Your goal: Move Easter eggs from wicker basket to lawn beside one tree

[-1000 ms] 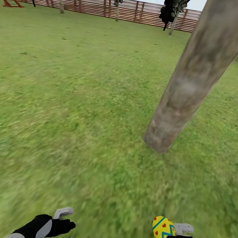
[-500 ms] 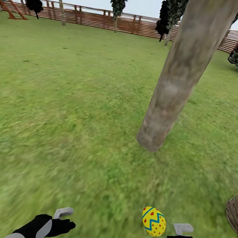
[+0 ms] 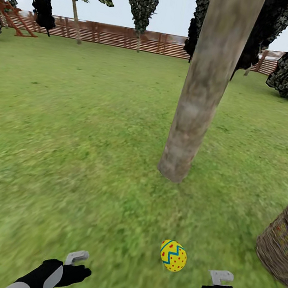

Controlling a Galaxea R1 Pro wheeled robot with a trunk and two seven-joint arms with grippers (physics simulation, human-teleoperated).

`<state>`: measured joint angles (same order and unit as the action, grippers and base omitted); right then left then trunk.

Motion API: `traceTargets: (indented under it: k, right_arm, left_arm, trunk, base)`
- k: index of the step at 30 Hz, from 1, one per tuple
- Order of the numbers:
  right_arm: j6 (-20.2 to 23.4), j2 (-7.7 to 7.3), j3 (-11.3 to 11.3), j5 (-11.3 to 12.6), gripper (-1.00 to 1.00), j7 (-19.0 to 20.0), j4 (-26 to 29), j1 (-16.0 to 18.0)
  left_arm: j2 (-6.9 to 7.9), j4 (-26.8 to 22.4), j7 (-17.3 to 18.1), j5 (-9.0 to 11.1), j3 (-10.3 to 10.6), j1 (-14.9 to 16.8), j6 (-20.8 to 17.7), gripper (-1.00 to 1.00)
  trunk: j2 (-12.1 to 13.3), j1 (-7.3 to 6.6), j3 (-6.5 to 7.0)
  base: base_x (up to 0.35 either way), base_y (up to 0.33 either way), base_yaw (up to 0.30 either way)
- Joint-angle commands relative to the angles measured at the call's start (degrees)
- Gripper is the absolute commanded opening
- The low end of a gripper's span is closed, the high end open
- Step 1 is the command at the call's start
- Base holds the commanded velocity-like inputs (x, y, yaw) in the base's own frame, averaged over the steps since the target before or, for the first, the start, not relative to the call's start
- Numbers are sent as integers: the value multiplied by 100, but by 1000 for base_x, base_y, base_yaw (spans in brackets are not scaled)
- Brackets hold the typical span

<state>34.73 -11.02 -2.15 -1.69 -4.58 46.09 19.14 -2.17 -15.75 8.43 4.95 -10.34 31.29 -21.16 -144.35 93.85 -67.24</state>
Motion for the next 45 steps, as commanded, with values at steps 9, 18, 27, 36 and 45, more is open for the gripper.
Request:
traceTargets:
  k: [9,18,27,36,45]
  right_arm:
    - [34,-7,-22,-1,100,-2,13,2]
    - [36,-5,-24,-2,100,9,14,2]
    - [36,-5,-31,-17,100,10,14,2]
    - [35,-5,-31,-24,100,10,14,2]
    - [35,-5,-33,-24,100,10,14,2]
  left_arm:
    - [-7,-22,11,50,-22,-1,-40,100]
    - [-47,-16,-16,43,-21,-1,-46,100]
    - [-46,-1,-25,47,-29,-1,-39,100]
    - [-46,1,-25,50,-30,-1,-37,100]
    - [-46,1,-17,50,-28,-1,-36,100]
  trunk:
    - [10,-25,195]
    - [22,-48,395]
    - [34,-71,594]
    - [47,-94,794]
    - [59,-117,993]
  base:
    - [-9,-159,0]
    - [0,-319,-107]
    - [0,-173,-296]
    - [0,-3,-300]
    - [0,0,-300]
